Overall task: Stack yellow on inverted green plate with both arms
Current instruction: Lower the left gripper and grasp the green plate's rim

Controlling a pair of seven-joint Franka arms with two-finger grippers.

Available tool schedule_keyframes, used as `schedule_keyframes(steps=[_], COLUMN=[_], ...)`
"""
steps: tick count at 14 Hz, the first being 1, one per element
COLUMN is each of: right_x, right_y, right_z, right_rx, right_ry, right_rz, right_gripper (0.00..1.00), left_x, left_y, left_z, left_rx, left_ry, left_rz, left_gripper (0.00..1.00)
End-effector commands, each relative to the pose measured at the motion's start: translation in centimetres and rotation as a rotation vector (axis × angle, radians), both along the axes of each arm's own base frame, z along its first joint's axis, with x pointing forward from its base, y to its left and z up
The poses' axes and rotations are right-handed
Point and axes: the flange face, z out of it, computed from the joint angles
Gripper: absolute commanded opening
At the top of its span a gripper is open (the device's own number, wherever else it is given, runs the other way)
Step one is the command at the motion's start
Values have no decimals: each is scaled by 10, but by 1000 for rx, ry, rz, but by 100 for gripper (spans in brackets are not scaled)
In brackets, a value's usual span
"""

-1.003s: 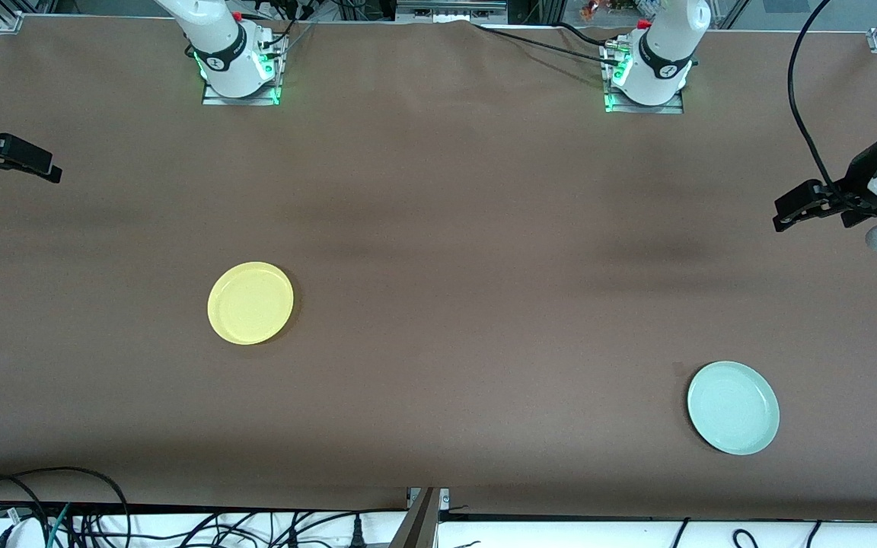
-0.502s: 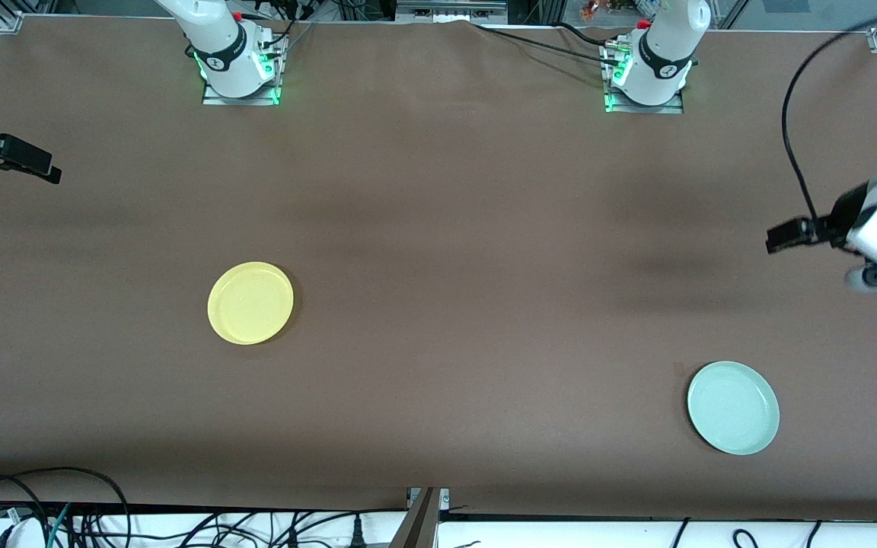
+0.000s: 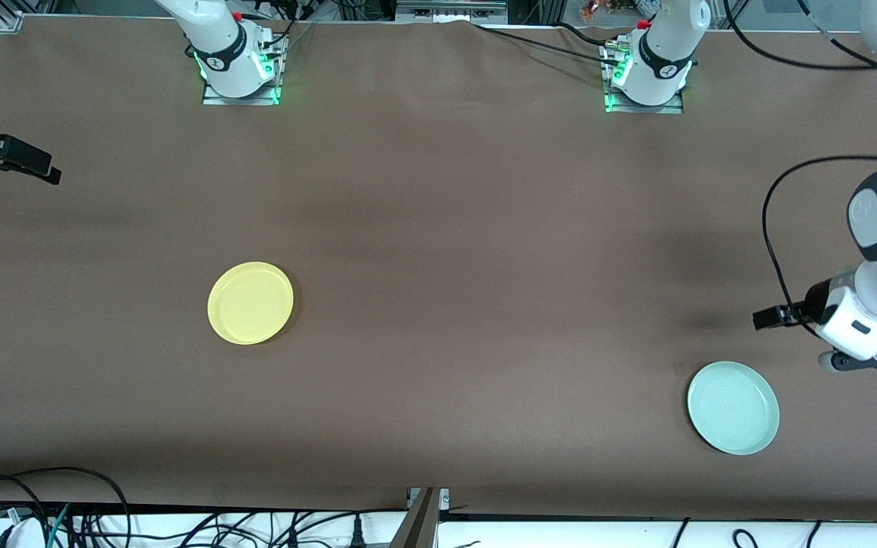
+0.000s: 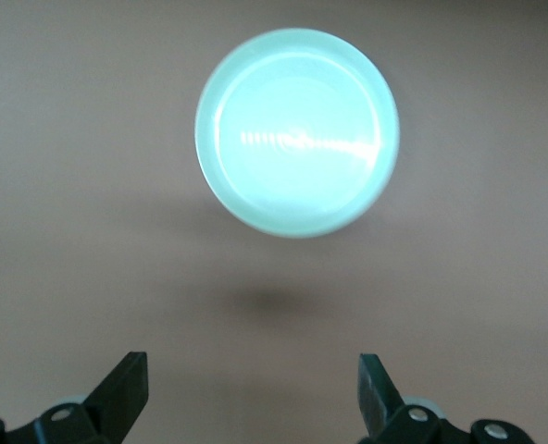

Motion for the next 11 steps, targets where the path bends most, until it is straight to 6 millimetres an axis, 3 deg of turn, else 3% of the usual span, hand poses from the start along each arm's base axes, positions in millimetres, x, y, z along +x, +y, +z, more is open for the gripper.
schedule_keyframes(steps=[1, 3, 7, 9, 11], right_x=[1, 1, 0, 0, 0], right_y=[-1, -1, 0, -1, -1], right_z=[3, 3, 3, 2, 2], right_rx=[-7, -6, -4, -4, -4], right_ry=[-6, -6, -5, -4, -4], right_rz=[-6, -6, -4, -4, -4], right_gripper=[100, 100, 100, 100, 100], left_x=[16, 25, 32, 35, 43], left_y=[12, 16, 63, 79, 82], left_z=[-39, -70, -139, -153, -157], left_rx=[0, -6, 35, 38, 39], left_ry=[-40, -71, -127, -156, -169], left_rz=[-9, -5, -96, -80, -73], left_gripper=[100, 100, 100, 100, 100])
